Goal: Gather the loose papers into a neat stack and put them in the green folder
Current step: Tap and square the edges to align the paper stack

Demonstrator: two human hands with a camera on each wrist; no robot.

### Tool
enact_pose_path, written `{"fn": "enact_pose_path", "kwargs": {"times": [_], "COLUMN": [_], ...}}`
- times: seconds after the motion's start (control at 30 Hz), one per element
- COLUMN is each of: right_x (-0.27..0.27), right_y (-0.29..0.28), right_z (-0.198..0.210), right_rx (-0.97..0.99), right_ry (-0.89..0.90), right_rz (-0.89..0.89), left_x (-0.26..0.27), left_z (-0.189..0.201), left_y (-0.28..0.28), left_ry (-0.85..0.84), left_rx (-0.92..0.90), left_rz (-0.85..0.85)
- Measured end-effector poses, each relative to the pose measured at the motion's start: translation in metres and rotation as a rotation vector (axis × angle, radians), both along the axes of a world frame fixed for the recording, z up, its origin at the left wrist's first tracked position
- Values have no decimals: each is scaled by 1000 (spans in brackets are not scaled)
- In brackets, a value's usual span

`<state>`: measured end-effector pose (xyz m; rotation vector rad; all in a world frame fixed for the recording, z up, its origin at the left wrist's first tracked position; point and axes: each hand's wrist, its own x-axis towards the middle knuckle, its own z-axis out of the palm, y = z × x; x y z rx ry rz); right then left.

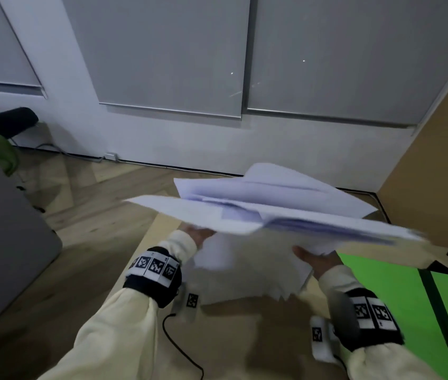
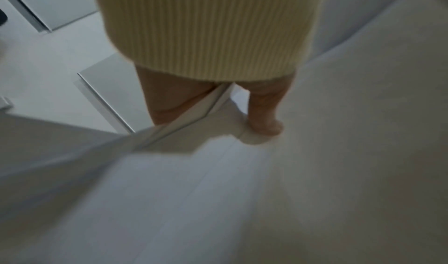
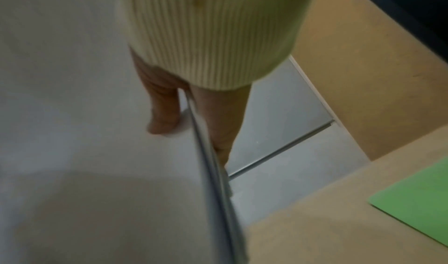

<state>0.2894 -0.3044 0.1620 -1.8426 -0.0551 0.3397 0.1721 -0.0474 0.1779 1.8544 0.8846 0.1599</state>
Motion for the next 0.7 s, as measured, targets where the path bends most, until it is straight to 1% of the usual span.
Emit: {"fn": "enact_pose_path", "kwargs": {"times": [0.03,0.07,0.1,0.17,0.23,0.3,0.37,0.4,0.43,0.5,0.53,0.6,0.63,0.7], "right_x": [1,1,0,-3,-7,-12,-21,-25,-29,-34,-35,-35,-33,-27], "right_y": [1,4,8,16,26,37,42,42,41,35,33,30,31,32], "right_z": [5,12,22,40,53,55,51,47,42,30,24,16,13,11], "right_rx": [19,44,54,72,190,272,372,398,373,233,189,135,133,145], "right_ry": [-22,-53,-80,-112,-213,-246,-178,-130,-107,-48,-8,51,85,122], "right_rz": [-33,-42,-46,-52,-82,-158,-222,-238,-248,-178,-140,-131,-164,-226], "left_x": [4,4,10,13,17,15,14,13,10,3,-1,-8,-8,-6], "left_z": [1,13,19,32,41,55,47,37,28,11,6,4,3,6], "left_y": [-1,-9,-12,-19,-23,-37,-44,-43,-43,-36,-32,-27,-25,-22], "left_ry": [-71,-134,-247,-377,-468,-452,-414,-360,-298,-170,-125,-50,-51,-108], "left_rx": [-58,-134,-144,-187,-243,-235,-232,-224,-214,-215,-261,-303,-306,-292], "left_rz": [65,134,164,278,352,334,311,281,256,235,265,296,287,237]}}
